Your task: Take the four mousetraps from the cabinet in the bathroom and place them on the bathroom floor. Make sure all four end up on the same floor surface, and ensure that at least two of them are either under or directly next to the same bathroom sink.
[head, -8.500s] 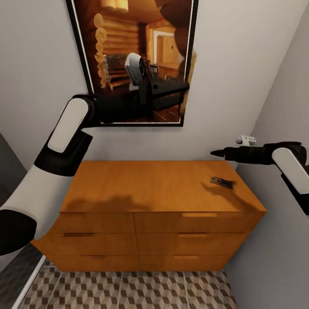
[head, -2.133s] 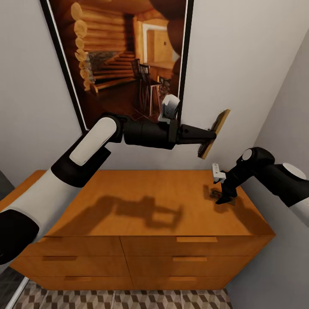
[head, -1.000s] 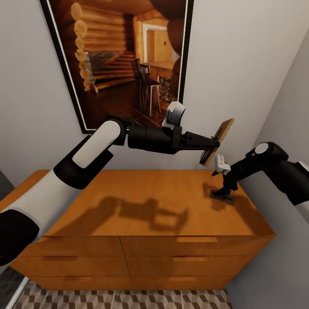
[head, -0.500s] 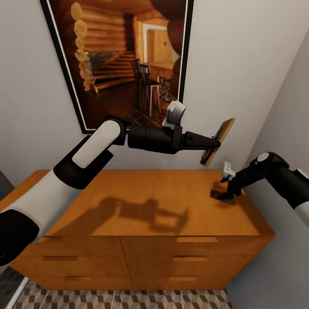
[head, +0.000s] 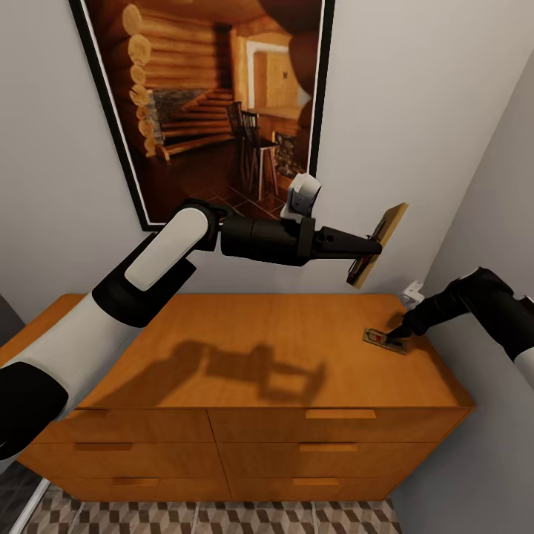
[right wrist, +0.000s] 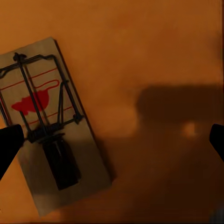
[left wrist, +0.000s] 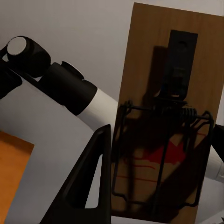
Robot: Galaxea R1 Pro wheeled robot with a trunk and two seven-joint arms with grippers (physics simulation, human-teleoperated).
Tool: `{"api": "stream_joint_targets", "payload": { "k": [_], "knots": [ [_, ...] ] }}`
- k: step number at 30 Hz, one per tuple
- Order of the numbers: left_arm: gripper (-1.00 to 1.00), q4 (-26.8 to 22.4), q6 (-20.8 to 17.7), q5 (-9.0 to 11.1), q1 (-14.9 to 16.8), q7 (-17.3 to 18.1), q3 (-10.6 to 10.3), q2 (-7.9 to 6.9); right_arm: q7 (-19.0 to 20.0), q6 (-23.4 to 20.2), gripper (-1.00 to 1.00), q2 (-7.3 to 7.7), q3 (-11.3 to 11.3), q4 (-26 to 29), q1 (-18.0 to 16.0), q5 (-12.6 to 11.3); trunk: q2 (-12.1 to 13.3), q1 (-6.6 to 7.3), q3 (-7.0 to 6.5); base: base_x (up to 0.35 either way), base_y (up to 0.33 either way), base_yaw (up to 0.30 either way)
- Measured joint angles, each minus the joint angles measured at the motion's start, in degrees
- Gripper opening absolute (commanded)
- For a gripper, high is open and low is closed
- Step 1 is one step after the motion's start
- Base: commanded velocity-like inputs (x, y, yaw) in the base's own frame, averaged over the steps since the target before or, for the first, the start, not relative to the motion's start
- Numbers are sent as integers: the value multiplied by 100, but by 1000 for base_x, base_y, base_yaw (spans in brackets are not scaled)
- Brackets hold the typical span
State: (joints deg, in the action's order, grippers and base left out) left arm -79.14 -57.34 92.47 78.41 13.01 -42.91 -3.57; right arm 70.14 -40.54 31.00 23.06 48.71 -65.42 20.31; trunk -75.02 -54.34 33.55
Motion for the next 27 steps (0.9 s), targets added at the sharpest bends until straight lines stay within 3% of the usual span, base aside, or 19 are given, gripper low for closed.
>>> {"api": "stream_joint_targets", "payload": {
  "k": [6,15,20,27],
  "knots": [
    [-100,0,0,0,0,0,2,0,-11,-106,100,-11,-44,-31,28,10,0,0,0,0,0,0],
    [-100,-6,0,1,0,2,2,2,-11,-115,100,-261,-49,-16,129,49,0,0,0,0,0,0],
    [-100,-8,0,0,0,0,2,1,-3,-92,100,-298,-45,68,170,51,0,0,0,0,0,0],
    [-100,-1,0,0,0,0,2,8,104,79,100,-304,-29,717,191,51,0,0,0,0,0,0]
  ]
}}
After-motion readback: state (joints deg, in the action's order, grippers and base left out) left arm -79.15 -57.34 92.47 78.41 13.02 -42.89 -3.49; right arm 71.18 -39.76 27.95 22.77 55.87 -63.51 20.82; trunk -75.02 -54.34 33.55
